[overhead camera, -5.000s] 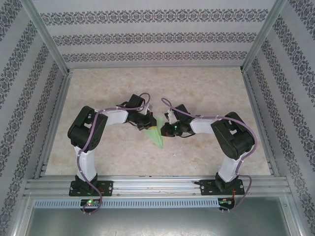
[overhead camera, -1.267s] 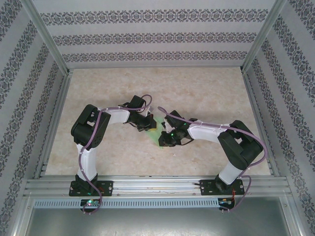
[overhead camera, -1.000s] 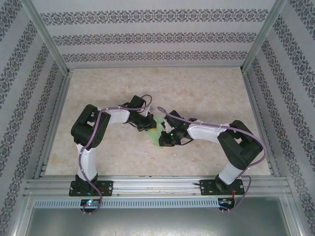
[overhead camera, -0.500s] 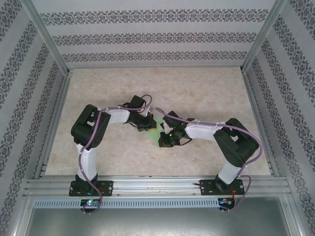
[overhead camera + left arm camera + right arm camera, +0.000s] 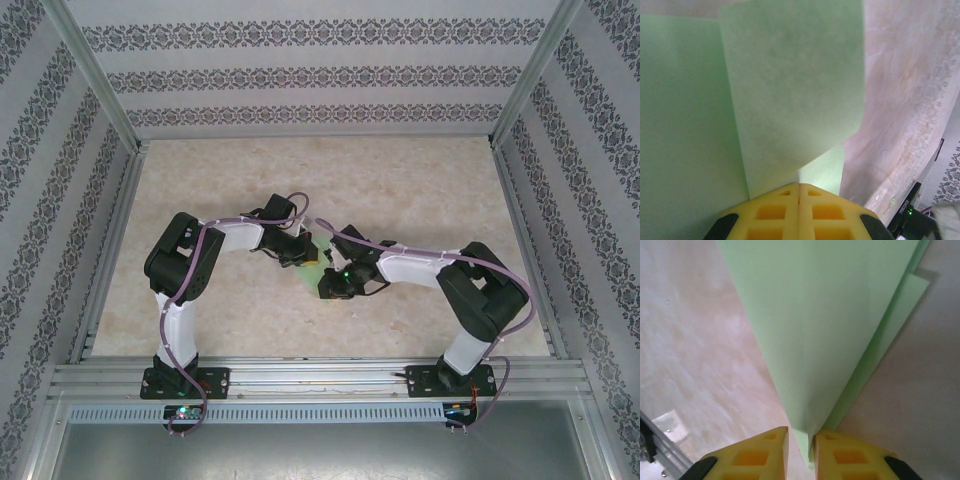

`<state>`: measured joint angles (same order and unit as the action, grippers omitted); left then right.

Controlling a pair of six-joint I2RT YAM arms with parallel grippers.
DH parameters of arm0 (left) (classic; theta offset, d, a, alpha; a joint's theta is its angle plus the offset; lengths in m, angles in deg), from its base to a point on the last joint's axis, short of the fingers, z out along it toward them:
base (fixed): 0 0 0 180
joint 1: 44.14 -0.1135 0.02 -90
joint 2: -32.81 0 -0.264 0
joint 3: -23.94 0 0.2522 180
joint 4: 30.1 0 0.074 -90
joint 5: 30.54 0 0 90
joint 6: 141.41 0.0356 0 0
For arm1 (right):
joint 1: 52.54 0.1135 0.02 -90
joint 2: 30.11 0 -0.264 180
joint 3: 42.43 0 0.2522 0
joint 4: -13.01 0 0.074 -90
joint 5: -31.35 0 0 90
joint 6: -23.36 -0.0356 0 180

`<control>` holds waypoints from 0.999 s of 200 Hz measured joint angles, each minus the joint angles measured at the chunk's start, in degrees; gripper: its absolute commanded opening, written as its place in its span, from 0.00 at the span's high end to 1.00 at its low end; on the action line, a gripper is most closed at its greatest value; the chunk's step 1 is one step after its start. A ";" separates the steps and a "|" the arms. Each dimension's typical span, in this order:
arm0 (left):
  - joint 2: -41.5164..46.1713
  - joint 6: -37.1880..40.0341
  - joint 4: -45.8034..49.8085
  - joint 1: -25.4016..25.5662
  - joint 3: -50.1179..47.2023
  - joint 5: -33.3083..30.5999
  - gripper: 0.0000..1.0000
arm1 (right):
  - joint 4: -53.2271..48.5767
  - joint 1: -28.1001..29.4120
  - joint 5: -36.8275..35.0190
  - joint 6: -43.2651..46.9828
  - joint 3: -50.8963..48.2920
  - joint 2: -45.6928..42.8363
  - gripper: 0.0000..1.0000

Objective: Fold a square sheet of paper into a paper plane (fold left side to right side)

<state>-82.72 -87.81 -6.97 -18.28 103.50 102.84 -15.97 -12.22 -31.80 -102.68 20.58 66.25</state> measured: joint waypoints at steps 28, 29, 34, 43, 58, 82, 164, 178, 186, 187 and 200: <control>0.00 0.00 0.00 0.00 0.00 -0.02 1.00 | 0.00 -1.70 0.68 -0.02 -1.36 -4.55 0.68; 0.00 0.00 0.00 0.00 0.00 0.00 1.00 | 0.02 -1.81 0.68 0.00 -1.44 -4.76 0.68; 0.00 0.00 0.00 0.00 0.00 0.00 1.00 | 0.04 -2.12 0.87 0.02 -1.70 -5.40 0.68; 0.00 0.00 0.00 0.00 0.00 -0.02 1.00 | 0.11 -2.56 1.11 0.00 -2.21 -6.27 0.68; 0.00 0.00 0.00 0.00 0.00 -0.02 1.00 | 0.39 -2.99 1.77 -0.04 -2.95 -6.75 0.73; 0.00 0.00 0.00 0.00 0.00 -0.04 1.00 | 0.46 -2.69 3.26 -0.31 -3.69 -6.49 0.78; 0.00 0.00 0.02 0.00 0.00 -0.04 1.00 | 0.81 -1.42 4.04 -1.75 -3.61 -3.17 0.80; 0.00 0.00 0.02 0.02 0.00 -0.04 1.00 | 0.72 -1.42 4.04 -1.75 -3.48 -2.93 0.80; 0.00 0.00 0.02 0.00 0.00 -0.04 1.00 | 0.68 -1.40 4.04 -1.75 -3.45 -2.86 0.80; 0.00 0.00 0.02 0.00 0.00 -0.04 1.00 | 0.68 -1.42 4.04 -1.75 -3.45 -2.86 0.80; 0.00 0.00 0.02 0.00 0.00 -0.04 1.00 | 0.61 -1.40 4.04 -1.77 -3.37 -2.75 0.82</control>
<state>-82.72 -87.81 -6.95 -18.28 103.50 102.79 -15.36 -13.62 -27.76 -104.45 17.21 63.49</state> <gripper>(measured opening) 0.044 0.192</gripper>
